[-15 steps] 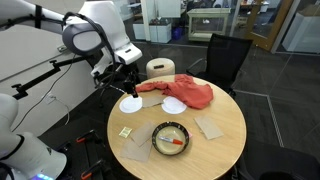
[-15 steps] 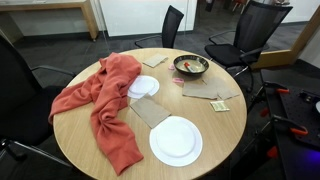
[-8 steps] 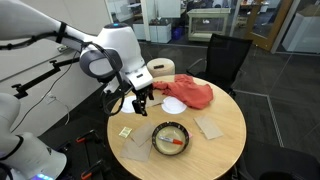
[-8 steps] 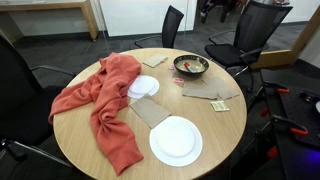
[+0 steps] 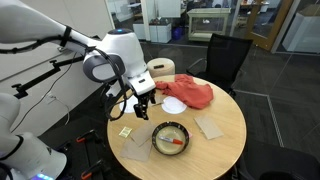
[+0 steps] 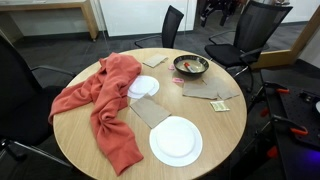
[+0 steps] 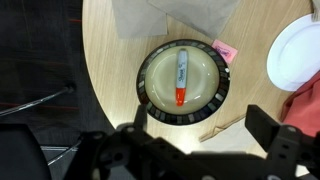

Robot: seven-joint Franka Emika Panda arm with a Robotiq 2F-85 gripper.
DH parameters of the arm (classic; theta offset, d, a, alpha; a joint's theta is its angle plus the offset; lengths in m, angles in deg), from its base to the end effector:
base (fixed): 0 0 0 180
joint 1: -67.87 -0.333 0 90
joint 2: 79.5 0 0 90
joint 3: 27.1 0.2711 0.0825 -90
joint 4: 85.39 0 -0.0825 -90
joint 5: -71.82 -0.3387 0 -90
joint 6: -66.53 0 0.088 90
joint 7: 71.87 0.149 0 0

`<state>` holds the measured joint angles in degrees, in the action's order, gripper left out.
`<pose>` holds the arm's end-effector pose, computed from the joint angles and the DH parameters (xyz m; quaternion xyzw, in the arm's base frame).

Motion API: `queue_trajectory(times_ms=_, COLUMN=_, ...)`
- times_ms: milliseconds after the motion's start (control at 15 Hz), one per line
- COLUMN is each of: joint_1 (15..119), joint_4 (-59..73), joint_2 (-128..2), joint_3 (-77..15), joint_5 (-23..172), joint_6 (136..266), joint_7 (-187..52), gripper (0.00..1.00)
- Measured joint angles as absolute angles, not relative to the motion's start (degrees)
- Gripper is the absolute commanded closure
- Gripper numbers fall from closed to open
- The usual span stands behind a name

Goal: Put the red marker in the bowl on the table

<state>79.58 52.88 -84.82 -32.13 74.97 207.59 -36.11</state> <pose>0.4491 -0.1361 0.3049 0.9032 -0.4231 0.0720 0.0028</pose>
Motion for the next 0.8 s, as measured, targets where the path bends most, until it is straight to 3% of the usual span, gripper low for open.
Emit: queue_trajectory(times_ms=800, joint_1=79.04, joint_4=45.30, joint_2=-71.55, joint_3=-33.40, joint_5=74.20, joint_6=207.87, joint_7=-30.90, gripper=0.00)
